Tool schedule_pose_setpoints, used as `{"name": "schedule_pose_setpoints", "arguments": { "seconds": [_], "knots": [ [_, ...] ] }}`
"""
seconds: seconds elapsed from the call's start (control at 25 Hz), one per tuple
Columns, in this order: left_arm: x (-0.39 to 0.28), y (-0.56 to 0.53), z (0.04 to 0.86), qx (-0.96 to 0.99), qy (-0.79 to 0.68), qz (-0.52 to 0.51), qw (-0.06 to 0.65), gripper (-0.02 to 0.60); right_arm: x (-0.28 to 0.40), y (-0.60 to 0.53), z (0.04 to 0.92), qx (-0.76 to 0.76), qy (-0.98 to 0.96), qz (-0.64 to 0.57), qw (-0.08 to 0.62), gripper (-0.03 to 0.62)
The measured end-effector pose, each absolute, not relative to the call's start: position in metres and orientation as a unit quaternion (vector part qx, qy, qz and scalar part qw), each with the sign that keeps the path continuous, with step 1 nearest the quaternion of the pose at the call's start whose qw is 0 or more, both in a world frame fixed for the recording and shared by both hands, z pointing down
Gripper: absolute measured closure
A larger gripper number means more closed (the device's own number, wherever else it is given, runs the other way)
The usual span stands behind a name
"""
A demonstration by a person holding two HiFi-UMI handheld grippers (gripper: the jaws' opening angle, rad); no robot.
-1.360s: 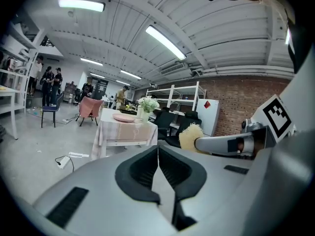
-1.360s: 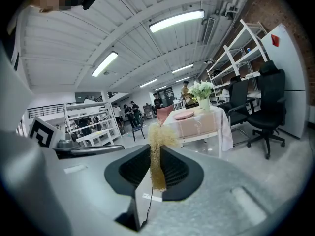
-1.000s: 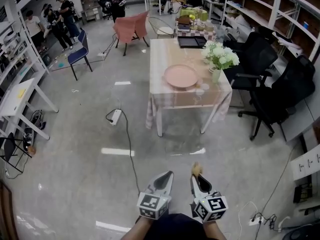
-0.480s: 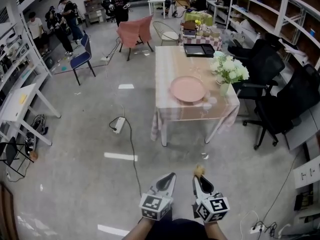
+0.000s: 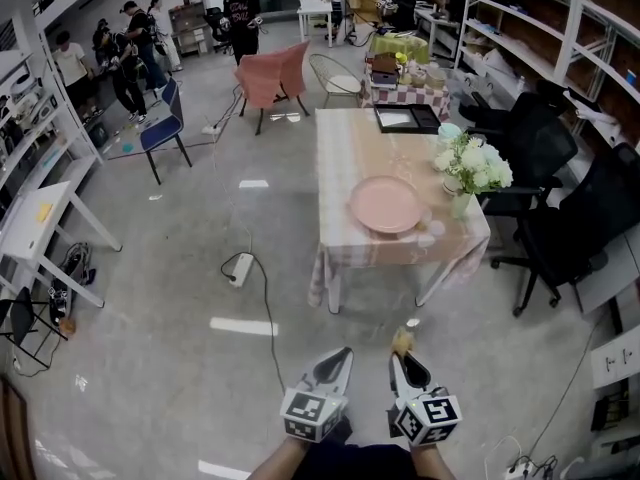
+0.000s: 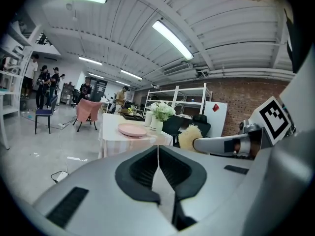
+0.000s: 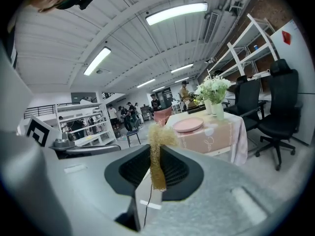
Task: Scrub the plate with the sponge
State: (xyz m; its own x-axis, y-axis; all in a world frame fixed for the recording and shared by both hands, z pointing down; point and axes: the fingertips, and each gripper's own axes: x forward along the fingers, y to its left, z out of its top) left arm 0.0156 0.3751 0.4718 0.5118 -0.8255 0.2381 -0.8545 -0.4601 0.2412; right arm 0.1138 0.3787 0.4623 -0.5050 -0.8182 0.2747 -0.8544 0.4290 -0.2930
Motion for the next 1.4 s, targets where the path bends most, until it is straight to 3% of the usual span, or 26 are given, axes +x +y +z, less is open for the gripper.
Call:
{"name": "schedule_pose_setpoints", "arguments": {
  "seconds": [0.44, 1.4],
  "knots": [
    [-0.002, 0.314, 0.472, 0.867, -0.472, 0.044, 0.153, 0.569, 0.095, 0.324, 0.463, 0.512, -0.837, 0.192, 0.039, 0.536],
    [-0.024, 0.317, 0.491, 0.866, -0.465, 0.062, 0.171, 0.569, 0.076, 0.328, 0.482, 0.517, -0.829, 0.208, 0.04, 0.536]
  ]
}}
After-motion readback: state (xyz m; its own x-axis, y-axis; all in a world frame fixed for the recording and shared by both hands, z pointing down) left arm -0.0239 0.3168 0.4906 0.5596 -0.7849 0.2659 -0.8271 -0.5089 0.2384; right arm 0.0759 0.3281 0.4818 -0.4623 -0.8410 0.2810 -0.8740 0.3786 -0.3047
